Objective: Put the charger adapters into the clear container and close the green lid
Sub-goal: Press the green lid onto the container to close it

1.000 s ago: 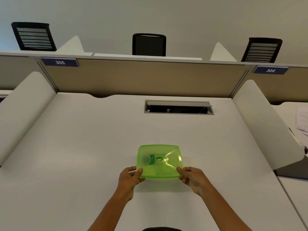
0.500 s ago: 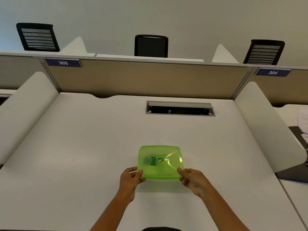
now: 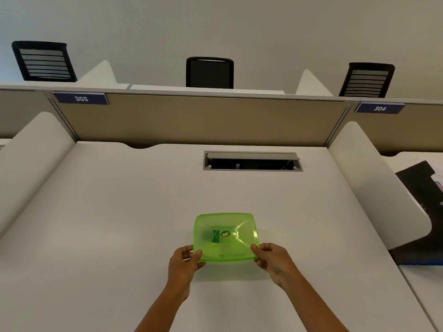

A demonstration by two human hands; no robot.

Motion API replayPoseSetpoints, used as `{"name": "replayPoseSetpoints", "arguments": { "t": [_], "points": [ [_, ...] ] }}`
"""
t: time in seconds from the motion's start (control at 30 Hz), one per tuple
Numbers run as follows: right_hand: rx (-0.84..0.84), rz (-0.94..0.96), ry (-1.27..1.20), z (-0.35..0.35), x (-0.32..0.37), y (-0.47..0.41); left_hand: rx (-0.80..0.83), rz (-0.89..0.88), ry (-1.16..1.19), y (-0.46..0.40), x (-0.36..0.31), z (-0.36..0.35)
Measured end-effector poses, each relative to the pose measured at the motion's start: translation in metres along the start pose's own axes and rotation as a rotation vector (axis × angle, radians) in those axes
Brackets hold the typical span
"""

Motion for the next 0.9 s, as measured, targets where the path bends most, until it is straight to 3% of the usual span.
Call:
{"name": "replayPoseSetpoints", "arguments": {
  "t": [0.5,0.67,0.9],
  "points": [
    [-0.299,0.307,0.168,-0.049,0.097,-0.040,-0.024,-0.065,-0.256,-0.082,-0.092,-0.062],
    [-0.283,0.331,0.229,-0.076,0.163,-0.084,0.044,-0.082,-0.299,-0.142,-0.146,-0.088],
    [-0.234,0.316,0.416,-0.080,0.154,-0.086,0.105,-0.066,-0.369,-0.138,-0.135,-0.081]
  ]
}}
Point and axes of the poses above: each hand's wrist, its own y-axis away from the middle knuckle, its own z-axis out of the back of the hand, x = y × z, the point moved 5 cm from there along -y, towards the middle knuckle, and after that the axes turned 6 degrees about x, right-handed, at the moved point
